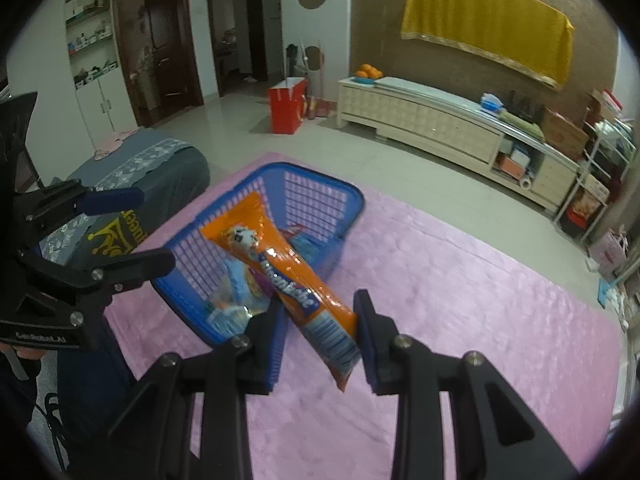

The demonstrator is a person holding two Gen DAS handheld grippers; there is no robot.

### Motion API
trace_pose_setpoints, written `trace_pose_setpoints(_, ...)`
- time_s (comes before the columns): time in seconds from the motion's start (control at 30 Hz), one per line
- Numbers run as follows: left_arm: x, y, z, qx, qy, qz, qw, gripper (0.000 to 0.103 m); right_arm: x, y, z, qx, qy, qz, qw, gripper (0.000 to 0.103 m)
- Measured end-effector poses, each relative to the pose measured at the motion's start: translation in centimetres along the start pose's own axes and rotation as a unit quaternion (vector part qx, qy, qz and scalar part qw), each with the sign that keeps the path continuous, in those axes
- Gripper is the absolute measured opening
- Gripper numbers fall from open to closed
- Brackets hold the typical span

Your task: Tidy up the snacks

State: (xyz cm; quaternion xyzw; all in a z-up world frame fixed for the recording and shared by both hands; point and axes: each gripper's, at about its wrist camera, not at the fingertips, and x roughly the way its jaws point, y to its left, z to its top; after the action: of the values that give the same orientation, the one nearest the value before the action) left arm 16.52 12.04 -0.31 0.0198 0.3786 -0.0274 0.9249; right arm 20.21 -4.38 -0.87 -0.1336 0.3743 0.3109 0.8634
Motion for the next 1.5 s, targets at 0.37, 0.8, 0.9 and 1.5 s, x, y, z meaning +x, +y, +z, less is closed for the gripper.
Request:
trace_pose_setpoints(0.37, 1.8, 7.1, -1.2, -0.052, 0.017, 0.025, 0.9982, 0.076, 5.5, 3.6, 3.0, -0.038, 0.029, 0.021, 0.999, 0.037)
trace_pose_setpoints(0.8, 7.4, 10.8, -2.1, -0.099, 0.067, 0.038, 0.992, 0.076, 13.1, 5.5, 4.8, -0.071, 0.083, 0.026, 0.994, 0.037)
trace_pose_setpoints(0.9, 8.5, 11.0, -2.1, -0.099, 0.075, 0.038, 0.9915, 0.076, 14.6, 5.7, 4.9, -0.089, 0.097, 0.021, 0.991, 0.037)
trace_pose_setpoints(1.5, 7.3, 9.6, -2.9, -0.099, 0.046, 0.025, 0.9937, 0.076, 12.3, 4.3, 4.9, -0.073, 0.06, -0.016, 0.995, 0.078)
